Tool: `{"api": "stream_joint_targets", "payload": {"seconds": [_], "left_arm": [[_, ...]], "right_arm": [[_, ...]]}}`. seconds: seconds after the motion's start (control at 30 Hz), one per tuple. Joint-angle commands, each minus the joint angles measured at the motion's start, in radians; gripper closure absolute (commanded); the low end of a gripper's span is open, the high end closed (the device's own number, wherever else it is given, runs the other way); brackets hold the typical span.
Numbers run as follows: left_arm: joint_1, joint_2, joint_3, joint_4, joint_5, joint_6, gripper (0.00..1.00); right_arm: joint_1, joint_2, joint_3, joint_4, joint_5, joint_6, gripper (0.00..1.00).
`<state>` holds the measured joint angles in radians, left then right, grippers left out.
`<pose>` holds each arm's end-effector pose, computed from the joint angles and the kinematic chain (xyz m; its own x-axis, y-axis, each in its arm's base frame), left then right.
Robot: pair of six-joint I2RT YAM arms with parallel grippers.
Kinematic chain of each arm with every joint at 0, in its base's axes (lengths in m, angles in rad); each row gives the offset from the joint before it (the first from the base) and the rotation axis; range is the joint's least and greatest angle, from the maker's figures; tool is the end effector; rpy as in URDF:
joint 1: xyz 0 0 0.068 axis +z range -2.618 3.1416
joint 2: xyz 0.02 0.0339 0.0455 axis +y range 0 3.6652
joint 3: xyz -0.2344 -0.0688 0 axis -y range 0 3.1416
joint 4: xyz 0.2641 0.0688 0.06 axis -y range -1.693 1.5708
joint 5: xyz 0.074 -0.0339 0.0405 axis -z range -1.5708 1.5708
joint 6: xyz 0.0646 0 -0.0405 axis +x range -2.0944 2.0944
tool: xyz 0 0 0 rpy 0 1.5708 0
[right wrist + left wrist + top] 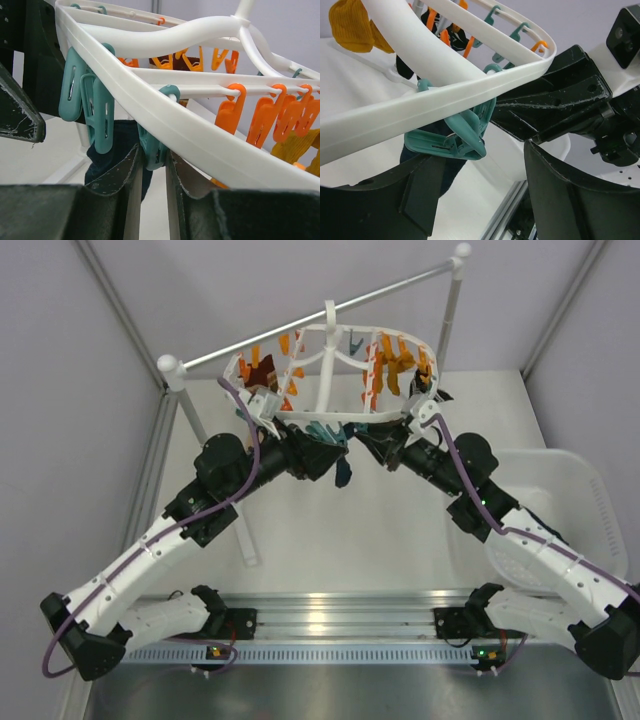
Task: Clip the socks to the hanger
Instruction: Open the clamp at the hanger.
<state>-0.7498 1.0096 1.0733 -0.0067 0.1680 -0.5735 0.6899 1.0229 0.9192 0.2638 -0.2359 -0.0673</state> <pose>0.2067 -0.2072 0.3965 -0.3958 -0.3624 -0.8438 0.6896 0.4895 -0.5337 0.2232 0.2038 0.3677 0.1763 0.0607 -0.9825 -0.7867 0.6086 -0.1036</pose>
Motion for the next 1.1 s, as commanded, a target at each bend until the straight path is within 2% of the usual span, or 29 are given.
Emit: {"api": "stream_joint_targets", "payload": {"seconds": [0.0, 0.13, 0.27, 0.37, 0.57, 0.7, 0.77, 0.8, 0.83, 0.93, 1.07], "left_arm": [[-0.013, -0.019, 0.057, 0.087, -0.043, -0.005, 0.31], [-0.013, -0.055, 0.048, -0.037, -0.136, 0.047, 0.33], [-0.014, -0.117, -0.019, -0.087, -0.081, 0.119, 0.40], [-0.013, -0.163, -0.048, -0.169, -0.107, 0.176, 0.38], [-0.013, -0.246, -0.036, -0.233, -0.078, 0.235, 0.36], [-0.013, -0.229, -0.015, -0.167, 0.085, 0.206, 0.37], [-0.014, -0.201, 0.010, -0.142, 0.167, 0.153, 0.41], [-0.014, -0.175, 0.013, -0.128, 0.239, 0.130, 0.41], [-0.013, -0.169, 0.016, -0.090, 0.248, 0.088, 0.40], [-0.016, -0.138, 0.014, -0.037, 0.152, 0.043, 0.34], [-0.014, -0.062, 0.060, -0.013, 0.035, -0.018, 0.32]], "right_arm": [[0.036, 0.009, 0.030, -0.014, -0.010, 0.015, 1.00], [0.036, 0.002, 0.021, -0.017, 0.023, 0.006, 1.00], [0.037, -0.006, 0.021, -0.032, 0.017, 0.011, 1.00], [0.037, -0.020, 0.026, -0.061, 0.007, 0.001, 1.00], [0.040, -0.047, 0.049, -0.182, 0.004, 0.004, 1.00], [0.053, -0.049, 0.037, -0.183, 0.004, 0.006, 1.00], [0.065, -0.038, 0.043, -0.176, 0.004, 0.015, 1.00], [0.069, -0.037, 0.046, -0.169, 0.009, 0.017, 1.00], [0.079, -0.029, 0.052, -0.170, 0.013, 0.017, 1.00], [0.099, -0.018, 0.063, -0.166, 0.026, 0.015, 1.00], [0.128, -0.006, 0.073, -0.159, 0.030, 0.027, 1.00]]}}
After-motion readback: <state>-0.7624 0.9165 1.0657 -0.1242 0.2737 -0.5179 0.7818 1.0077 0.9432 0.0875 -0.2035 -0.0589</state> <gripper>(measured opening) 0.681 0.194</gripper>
